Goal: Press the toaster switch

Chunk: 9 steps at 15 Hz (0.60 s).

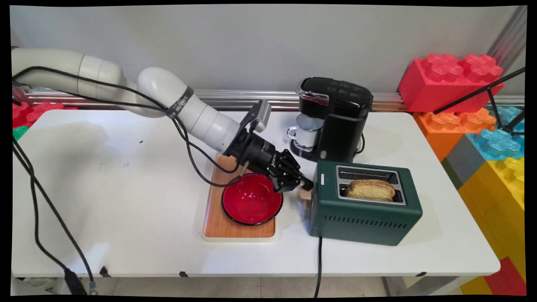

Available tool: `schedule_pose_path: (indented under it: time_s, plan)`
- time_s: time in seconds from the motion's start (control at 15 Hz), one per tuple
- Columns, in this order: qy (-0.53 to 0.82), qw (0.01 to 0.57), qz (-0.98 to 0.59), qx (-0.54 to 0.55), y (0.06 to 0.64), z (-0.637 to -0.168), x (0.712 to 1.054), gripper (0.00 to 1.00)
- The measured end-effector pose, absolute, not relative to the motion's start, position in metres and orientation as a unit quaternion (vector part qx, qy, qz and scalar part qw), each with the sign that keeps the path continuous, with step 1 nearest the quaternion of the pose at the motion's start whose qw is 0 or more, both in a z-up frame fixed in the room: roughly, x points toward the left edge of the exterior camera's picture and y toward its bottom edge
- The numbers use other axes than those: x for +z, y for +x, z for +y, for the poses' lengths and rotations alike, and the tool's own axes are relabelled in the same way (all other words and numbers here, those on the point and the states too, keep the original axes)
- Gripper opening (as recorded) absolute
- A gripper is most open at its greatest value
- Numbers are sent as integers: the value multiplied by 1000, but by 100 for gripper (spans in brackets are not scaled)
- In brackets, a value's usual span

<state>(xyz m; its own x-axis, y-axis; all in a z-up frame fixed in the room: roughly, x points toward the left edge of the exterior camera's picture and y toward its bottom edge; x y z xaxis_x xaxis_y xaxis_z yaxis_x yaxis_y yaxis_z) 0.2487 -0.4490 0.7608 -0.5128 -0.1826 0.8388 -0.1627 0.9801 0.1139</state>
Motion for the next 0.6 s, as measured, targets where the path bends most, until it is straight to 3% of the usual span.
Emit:
schedule_pose_path:
  time_s: [0.6]
  plan:
    - [99,475,-874,-13,248,-449,742,0]
